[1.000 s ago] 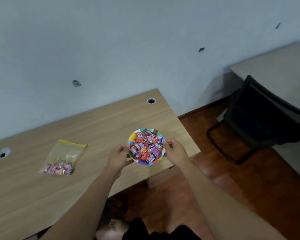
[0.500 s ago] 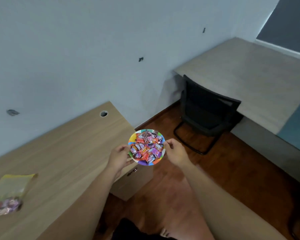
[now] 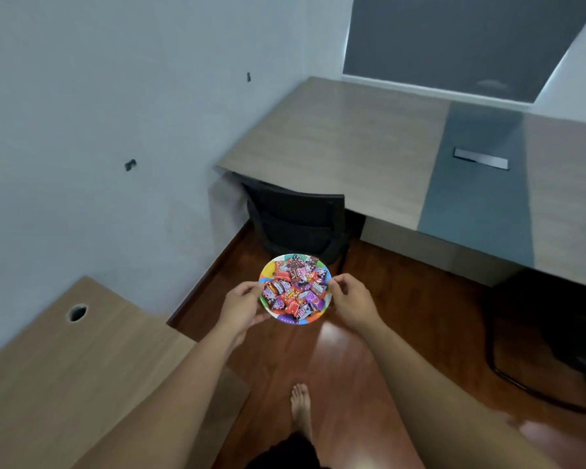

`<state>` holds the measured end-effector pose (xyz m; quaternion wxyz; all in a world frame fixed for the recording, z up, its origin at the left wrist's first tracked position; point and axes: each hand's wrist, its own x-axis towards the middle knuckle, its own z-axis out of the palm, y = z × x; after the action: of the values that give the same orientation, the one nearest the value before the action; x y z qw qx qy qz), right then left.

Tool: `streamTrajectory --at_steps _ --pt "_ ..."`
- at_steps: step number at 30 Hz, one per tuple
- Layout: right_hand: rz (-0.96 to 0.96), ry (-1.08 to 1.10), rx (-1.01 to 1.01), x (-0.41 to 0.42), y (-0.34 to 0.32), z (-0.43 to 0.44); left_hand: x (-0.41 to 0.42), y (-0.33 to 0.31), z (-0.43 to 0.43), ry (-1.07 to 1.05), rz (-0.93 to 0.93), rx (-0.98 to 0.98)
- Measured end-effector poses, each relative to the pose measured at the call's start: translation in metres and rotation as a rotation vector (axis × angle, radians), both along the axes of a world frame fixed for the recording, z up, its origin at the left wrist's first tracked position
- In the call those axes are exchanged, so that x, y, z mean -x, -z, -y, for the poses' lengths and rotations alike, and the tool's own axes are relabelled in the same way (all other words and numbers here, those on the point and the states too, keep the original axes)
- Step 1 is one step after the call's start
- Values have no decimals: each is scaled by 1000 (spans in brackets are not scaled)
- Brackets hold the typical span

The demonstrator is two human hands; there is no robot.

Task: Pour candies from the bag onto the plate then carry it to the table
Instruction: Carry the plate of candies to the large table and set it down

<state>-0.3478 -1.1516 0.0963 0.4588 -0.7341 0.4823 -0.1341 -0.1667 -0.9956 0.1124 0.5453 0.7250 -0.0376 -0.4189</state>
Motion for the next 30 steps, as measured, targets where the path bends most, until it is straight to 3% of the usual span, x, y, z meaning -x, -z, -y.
streamTrajectory --at_steps 18,30 --pt "-27 516 8 77 0 228 19 4 326 481 -66 9" --pt "-4 598 -9 129 24 365 63 24 488 556 -89 -9"
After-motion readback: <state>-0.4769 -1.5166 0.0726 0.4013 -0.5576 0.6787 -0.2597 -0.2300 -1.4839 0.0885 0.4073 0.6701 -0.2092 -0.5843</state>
